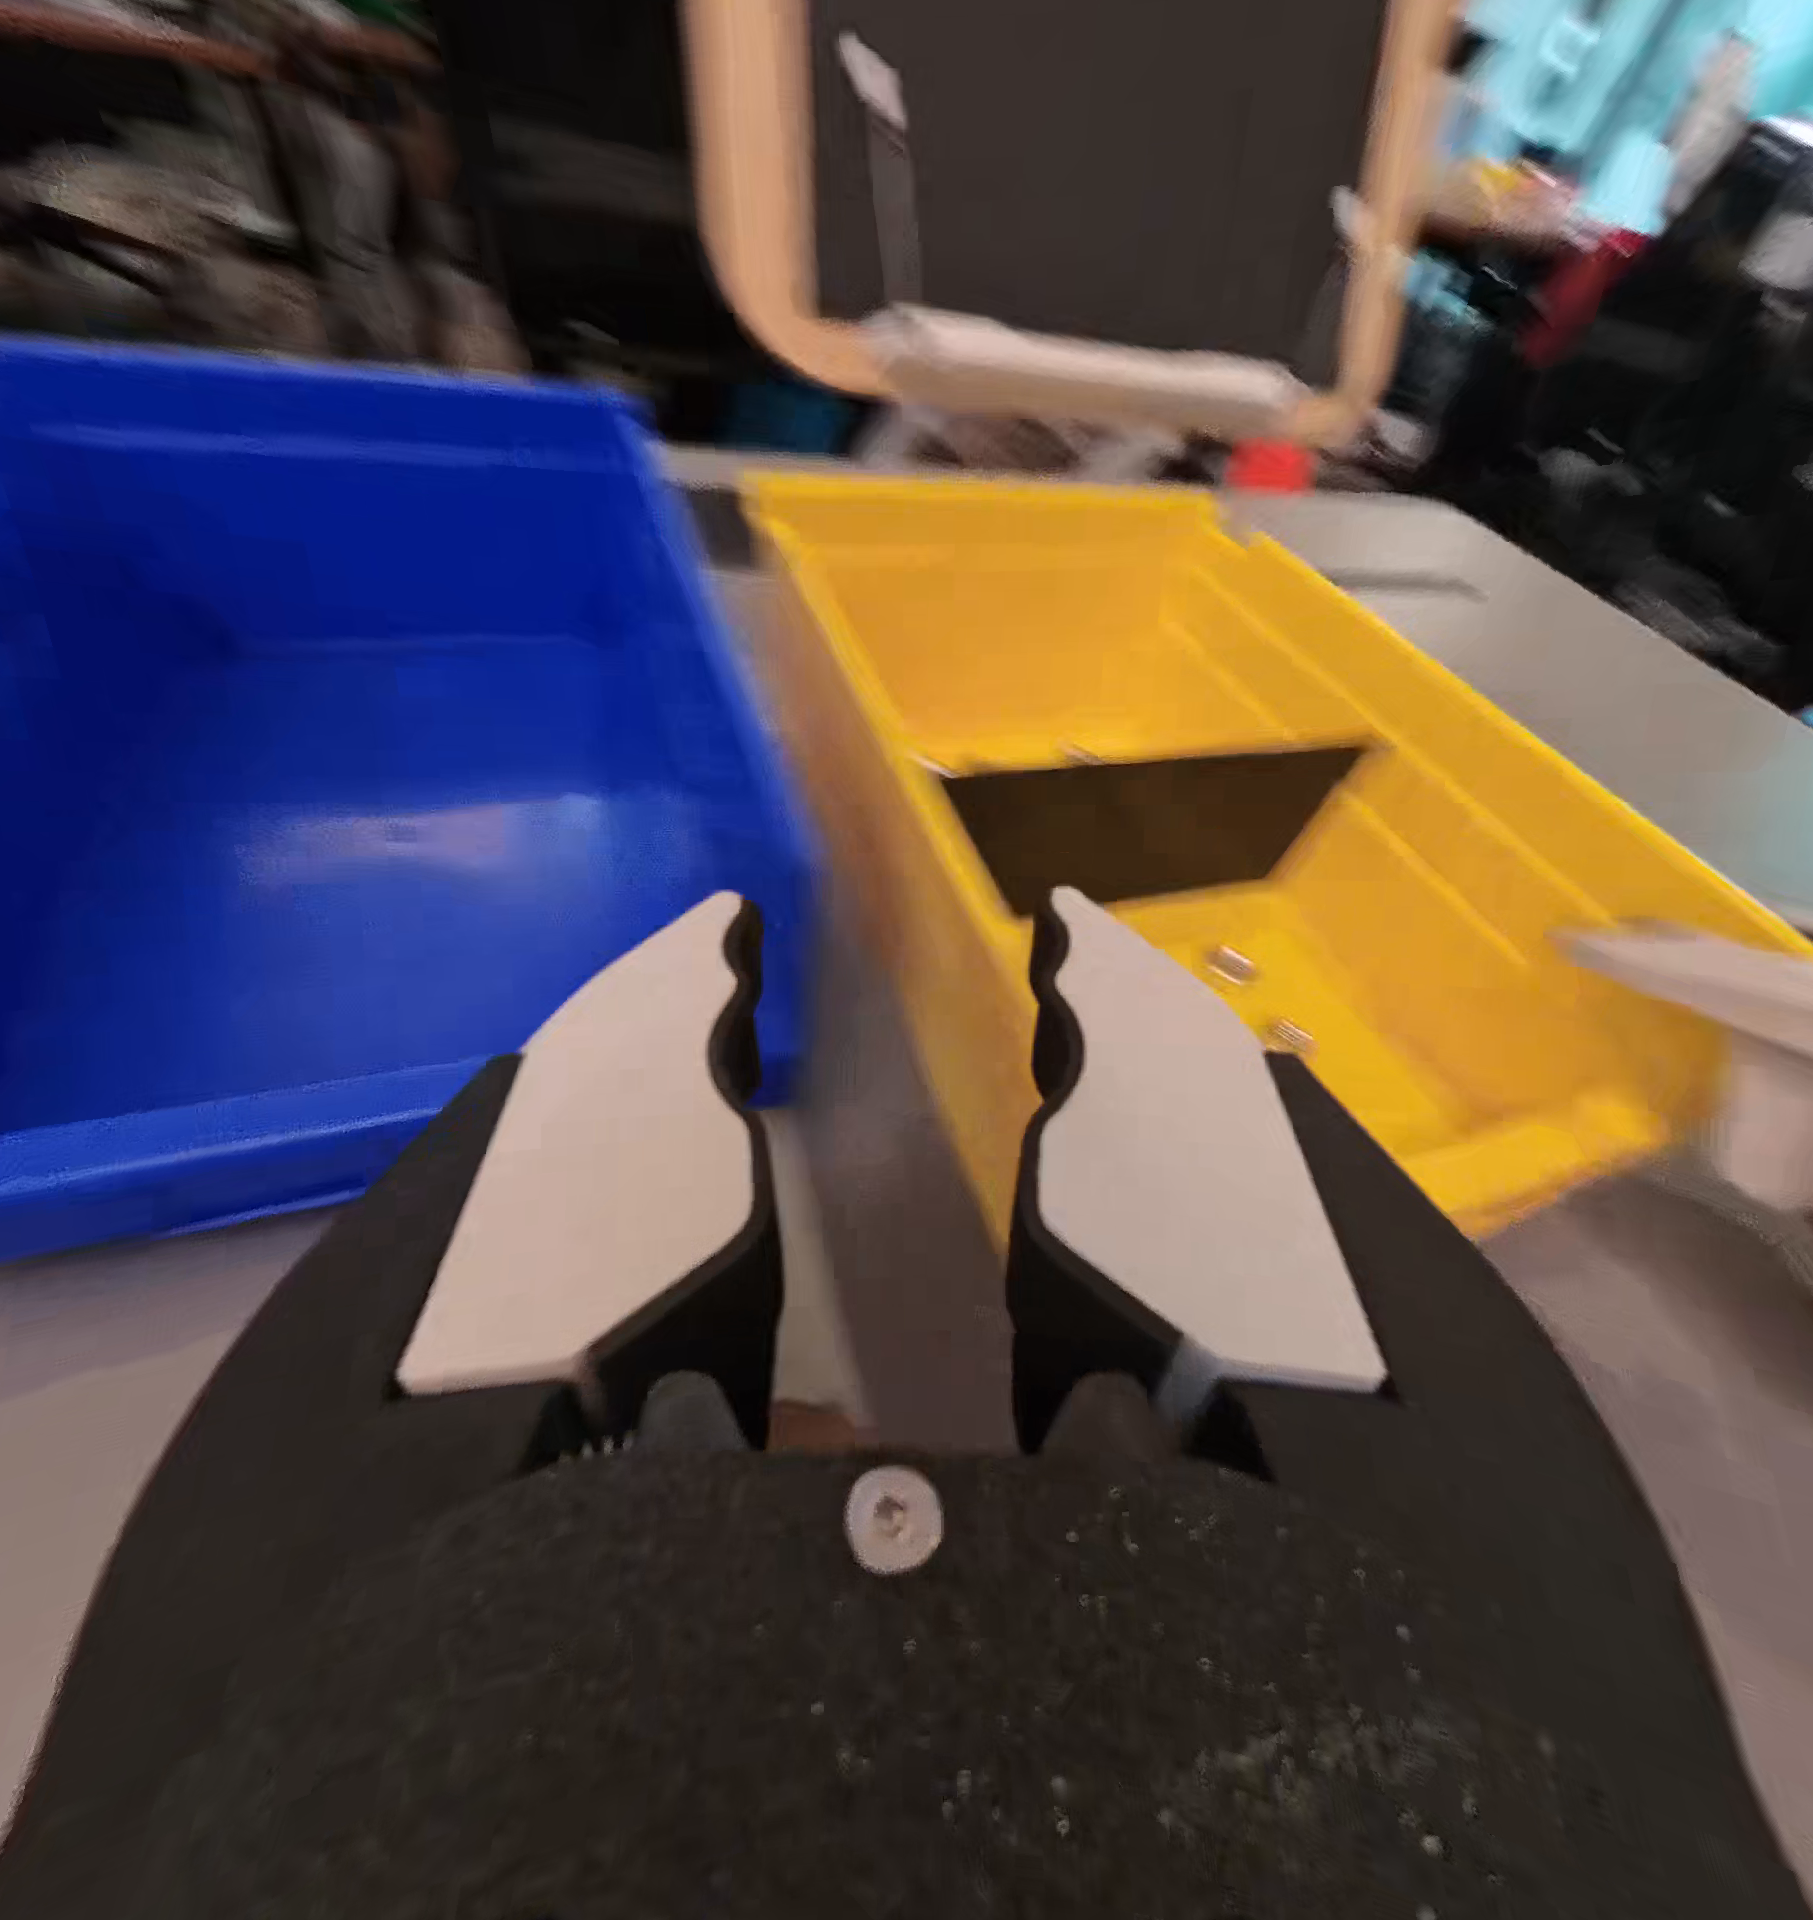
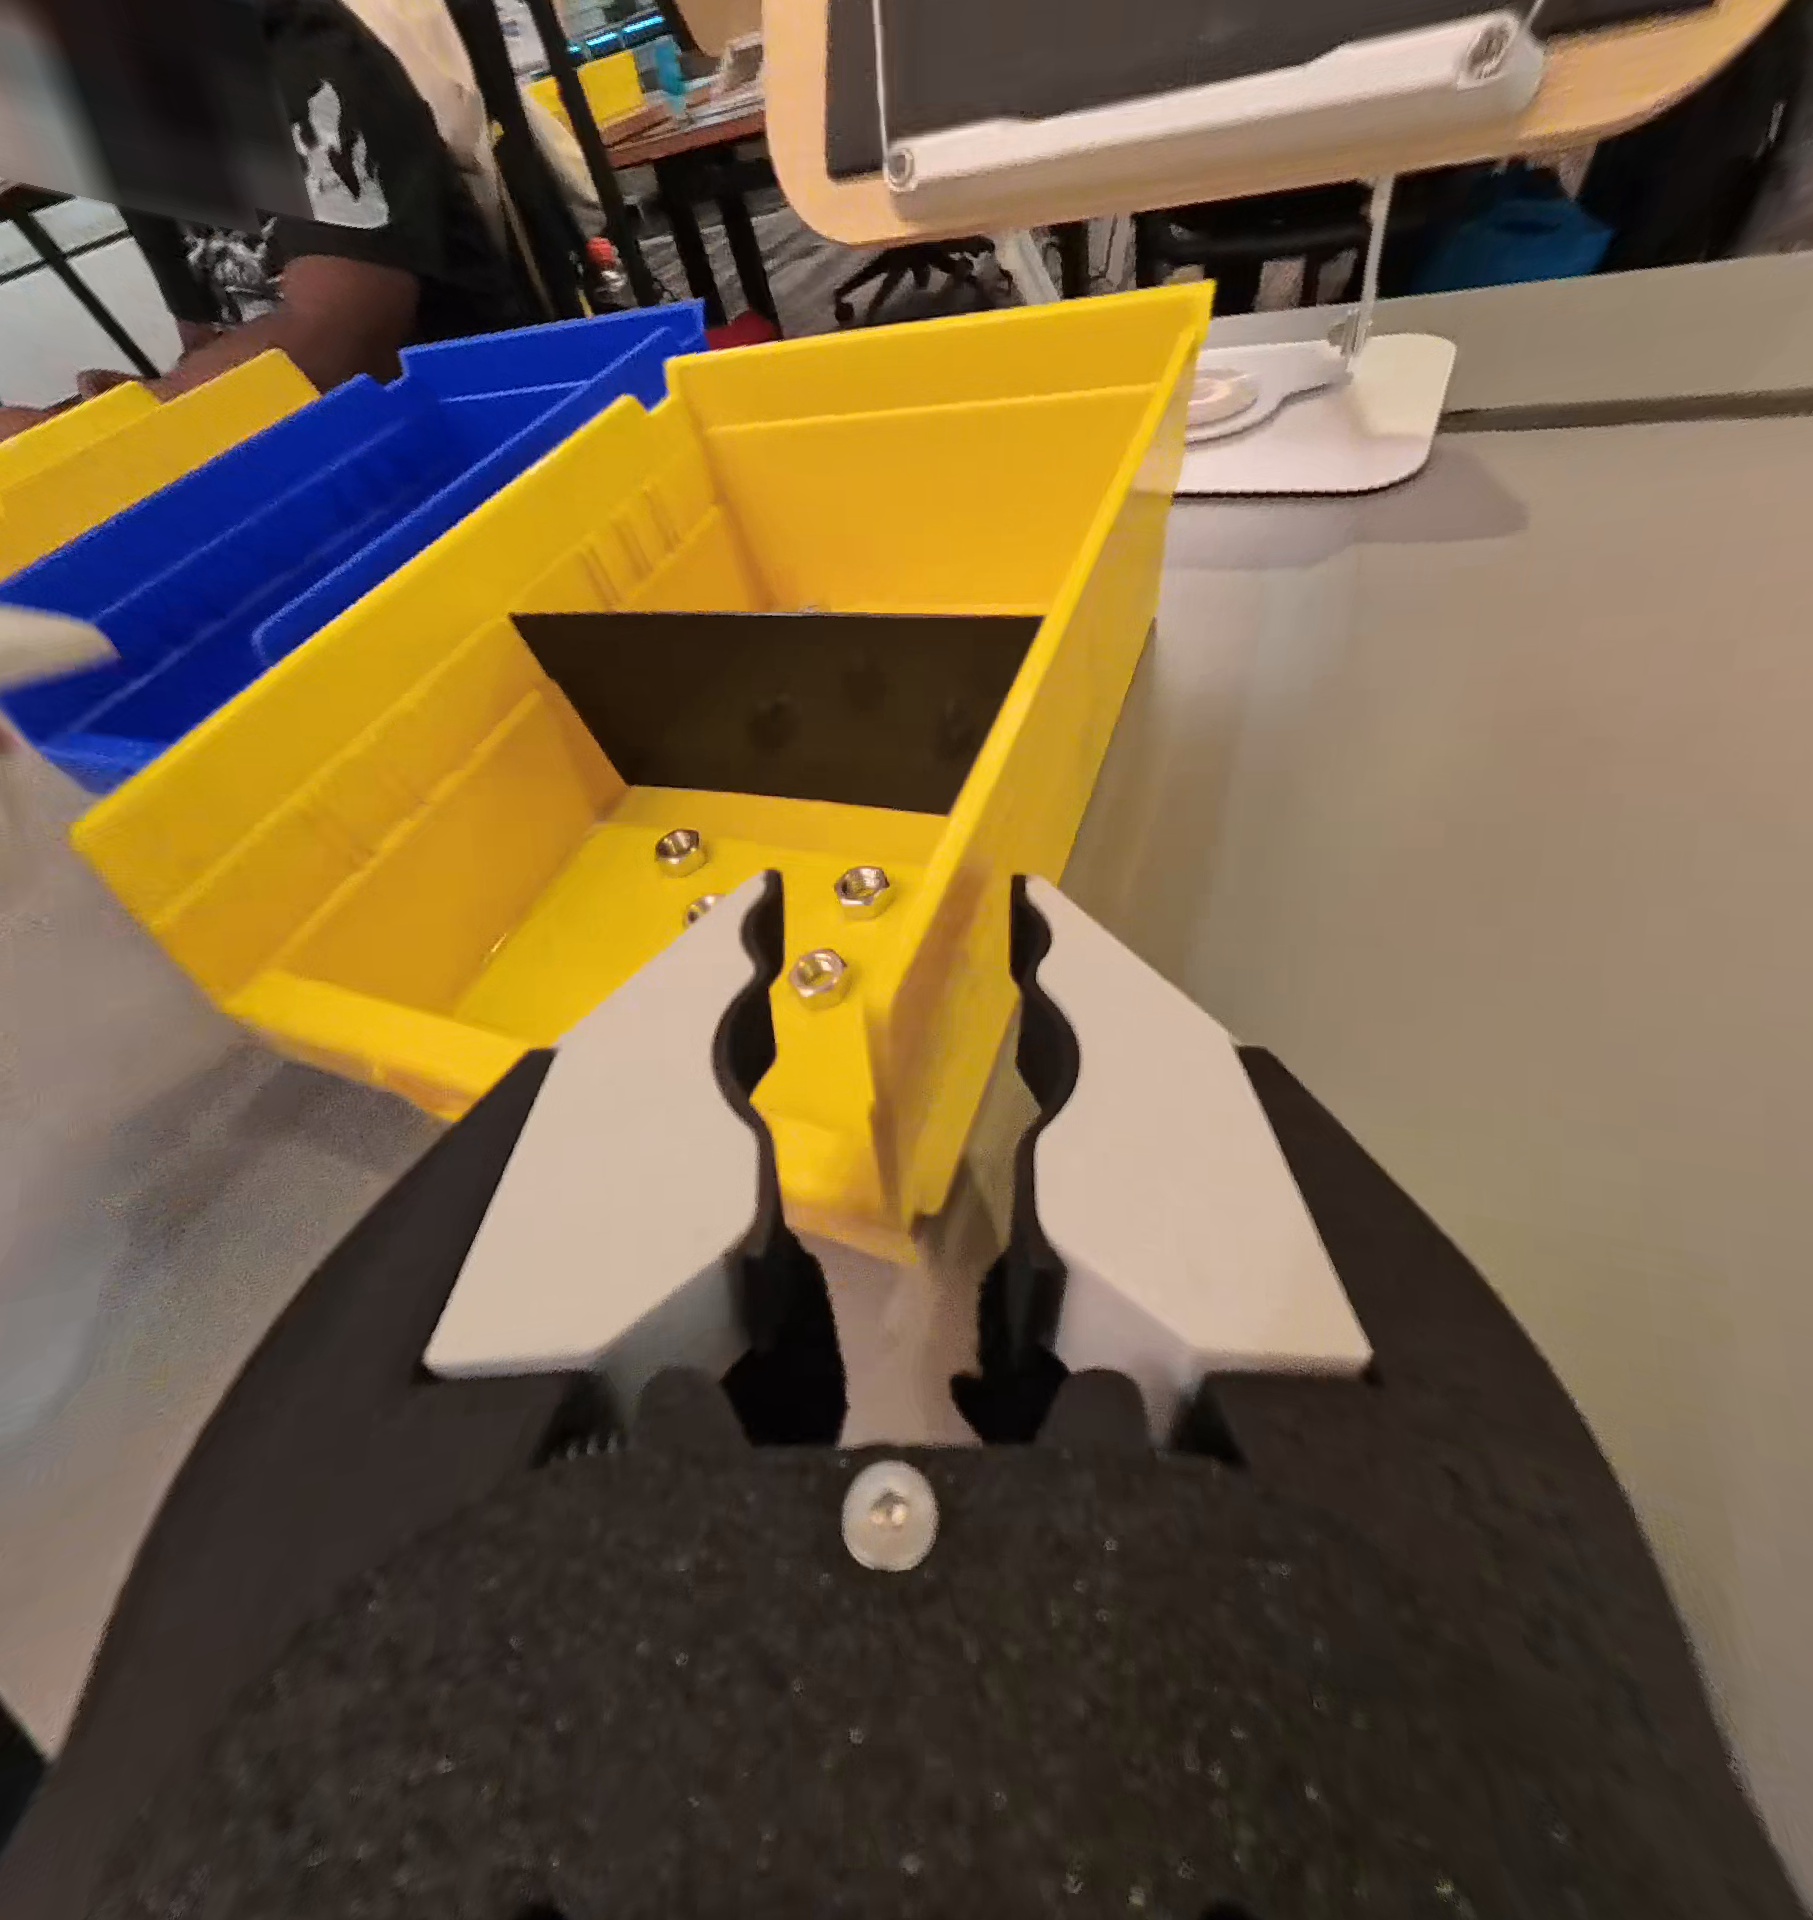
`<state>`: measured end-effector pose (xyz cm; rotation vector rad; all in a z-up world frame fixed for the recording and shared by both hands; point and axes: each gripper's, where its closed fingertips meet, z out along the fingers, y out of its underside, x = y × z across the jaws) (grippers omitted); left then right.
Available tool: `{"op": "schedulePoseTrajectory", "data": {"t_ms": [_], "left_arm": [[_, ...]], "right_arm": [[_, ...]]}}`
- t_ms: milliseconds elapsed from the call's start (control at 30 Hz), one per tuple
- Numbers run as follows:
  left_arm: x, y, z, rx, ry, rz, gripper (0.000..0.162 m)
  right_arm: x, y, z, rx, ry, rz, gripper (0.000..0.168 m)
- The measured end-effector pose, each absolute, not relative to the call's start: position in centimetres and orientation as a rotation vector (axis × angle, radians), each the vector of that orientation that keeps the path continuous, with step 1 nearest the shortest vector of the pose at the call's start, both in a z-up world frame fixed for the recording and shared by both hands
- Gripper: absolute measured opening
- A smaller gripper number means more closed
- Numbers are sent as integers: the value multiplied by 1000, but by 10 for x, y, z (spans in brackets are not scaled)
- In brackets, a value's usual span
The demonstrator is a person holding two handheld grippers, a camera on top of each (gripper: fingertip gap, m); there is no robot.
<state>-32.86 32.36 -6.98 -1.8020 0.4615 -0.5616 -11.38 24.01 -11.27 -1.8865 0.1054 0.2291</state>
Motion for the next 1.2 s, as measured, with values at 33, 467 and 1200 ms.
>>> {"op": "schedulePoseTrajectory", "data": {"t_ms": [33, 467, 1200], "left_arm": [[-361, 335, -59, -1771, 380, -492, 42], [-516, 424, -114, -1972, 194, -393, 42], [-530, 317, -129, -2102, 402, -308, 5]], "right_arm": [[-111, 234, -110, -1875, 91, 212, 43], [-122, 226, -92, -1788, 21, 144, 42], [-352, 243, -107, -1878, -181, 216, 55]]}}
